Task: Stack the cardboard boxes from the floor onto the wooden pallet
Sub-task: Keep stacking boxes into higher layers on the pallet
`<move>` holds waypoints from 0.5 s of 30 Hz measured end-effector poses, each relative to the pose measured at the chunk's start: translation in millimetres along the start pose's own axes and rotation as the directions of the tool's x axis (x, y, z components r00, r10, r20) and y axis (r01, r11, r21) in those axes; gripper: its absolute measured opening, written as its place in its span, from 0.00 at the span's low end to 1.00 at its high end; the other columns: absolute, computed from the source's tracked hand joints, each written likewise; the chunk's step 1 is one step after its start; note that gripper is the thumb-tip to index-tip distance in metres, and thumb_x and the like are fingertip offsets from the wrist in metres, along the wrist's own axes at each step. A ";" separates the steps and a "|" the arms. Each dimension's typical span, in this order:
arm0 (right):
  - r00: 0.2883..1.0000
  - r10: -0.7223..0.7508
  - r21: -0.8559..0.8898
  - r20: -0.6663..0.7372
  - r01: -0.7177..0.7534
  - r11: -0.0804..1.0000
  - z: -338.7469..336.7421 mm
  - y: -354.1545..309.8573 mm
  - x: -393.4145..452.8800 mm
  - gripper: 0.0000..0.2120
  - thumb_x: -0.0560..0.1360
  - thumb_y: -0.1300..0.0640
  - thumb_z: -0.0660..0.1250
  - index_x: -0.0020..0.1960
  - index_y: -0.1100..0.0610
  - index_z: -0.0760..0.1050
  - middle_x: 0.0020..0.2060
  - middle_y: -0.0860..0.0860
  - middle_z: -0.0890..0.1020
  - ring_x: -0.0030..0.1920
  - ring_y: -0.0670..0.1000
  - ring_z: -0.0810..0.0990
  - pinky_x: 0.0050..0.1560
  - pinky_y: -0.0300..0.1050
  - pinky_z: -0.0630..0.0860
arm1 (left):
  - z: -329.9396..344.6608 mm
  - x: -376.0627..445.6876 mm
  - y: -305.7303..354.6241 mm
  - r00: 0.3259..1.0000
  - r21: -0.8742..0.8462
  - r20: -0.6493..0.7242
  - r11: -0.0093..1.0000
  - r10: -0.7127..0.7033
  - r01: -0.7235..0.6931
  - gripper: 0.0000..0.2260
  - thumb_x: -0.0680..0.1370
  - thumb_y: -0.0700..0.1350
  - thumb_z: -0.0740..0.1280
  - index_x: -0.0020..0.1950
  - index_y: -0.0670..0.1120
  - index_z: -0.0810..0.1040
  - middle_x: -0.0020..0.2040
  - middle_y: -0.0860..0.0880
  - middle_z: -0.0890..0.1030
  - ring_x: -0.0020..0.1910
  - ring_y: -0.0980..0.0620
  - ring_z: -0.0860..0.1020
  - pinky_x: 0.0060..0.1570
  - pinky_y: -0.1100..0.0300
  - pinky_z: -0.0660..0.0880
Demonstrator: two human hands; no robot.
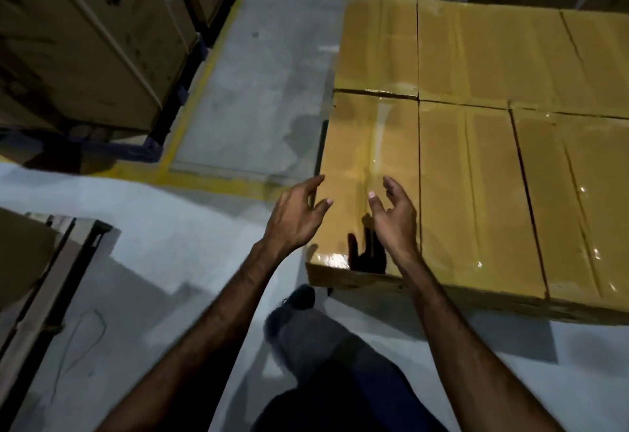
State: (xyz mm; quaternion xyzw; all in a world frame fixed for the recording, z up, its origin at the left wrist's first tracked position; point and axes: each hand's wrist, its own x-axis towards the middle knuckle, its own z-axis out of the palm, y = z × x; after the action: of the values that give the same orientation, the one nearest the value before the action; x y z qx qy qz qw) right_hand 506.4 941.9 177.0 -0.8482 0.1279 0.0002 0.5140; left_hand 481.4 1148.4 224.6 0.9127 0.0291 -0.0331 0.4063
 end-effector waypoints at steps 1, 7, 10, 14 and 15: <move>1.000 0.004 0.006 -0.018 -0.004 1.000 12.7 -2.6 12.0 0.25 0.82 0.49 0.70 0.78 0.50 0.71 0.74 0.48 0.76 0.74 0.50 0.74 0.74 0.58 0.73 | -7.3 14.4 -7.6 1.000 0.014 0.016 1.000 0.013 -0.014 0.25 0.83 0.53 0.69 0.79 0.49 0.72 0.75 0.49 0.77 0.71 0.47 0.77 0.66 0.51 0.75; 0.985 0.130 0.049 -0.116 -0.125 0.991 78.7 -36.0 77.1 0.27 0.82 0.50 0.70 0.79 0.50 0.69 0.75 0.49 0.75 0.75 0.52 0.72 0.75 0.57 0.71 | -56.1 101.7 -52.7 0.977 0.160 0.193 0.980 0.085 -0.117 0.25 0.84 0.53 0.67 0.81 0.49 0.69 0.76 0.45 0.76 0.74 0.45 0.74 0.70 0.51 0.71; 0.975 0.148 0.066 -0.169 -0.138 0.988 94.8 -56.5 95.4 0.27 0.82 0.50 0.70 0.79 0.52 0.70 0.75 0.51 0.75 0.75 0.54 0.72 0.74 0.52 0.70 | -73.8 154.3 -62.8 0.958 0.181 0.255 0.967 0.131 -0.180 0.25 0.84 0.52 0.67 0.80 0.46 0.69 0.76 0.44 0.75 0.75 0.44 0.72 0.71 0.52 0.69; 0.960 0.189 0.050 -0.204 -0.183 0.982 100.7 -72.7 105.9 0.28 0.82 0.49 0.70 0.80 0.52 0.69 0.76 0.52 0.73 0.76 0.55 0.71 0.72 0.47 0.67 | -74.9 218.7 -55.9 0.923 0.163 0.341 0.956 0.179 -0.245 0.26 0.83 0.52 0.68 0.80 0.44 0.70 0.76 0.43 0.75 0.75 0.43 0.73 0.72 0.53 0.69; 0.959 0.189 0.024 -0.211 -0.188 0.982 101.6 -77.5 109.0 0.28 0.82 0.49 0.70 0.80 0.52 0.68 0.77 0.52 0.73 0.76 0.55 0.71 0.72 0.47 0.67 | -71.8 235.3 -52.2 0.914 0.151 0.364 0.957 0.178 -0.246 0.26 0.83 0.52 0.69 0.80 0.45 0.70 0.76 0.44 0.75 0.75 0.43 0.73 0.72 0.53 0.69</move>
State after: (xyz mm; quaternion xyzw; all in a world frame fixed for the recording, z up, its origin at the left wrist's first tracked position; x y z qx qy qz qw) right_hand 642.0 1040.9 182.2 -0.8264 0.2622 -0.0417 0.4966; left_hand 714.3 1242.9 214.2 0.9253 -0.1459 -0.1517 0.3153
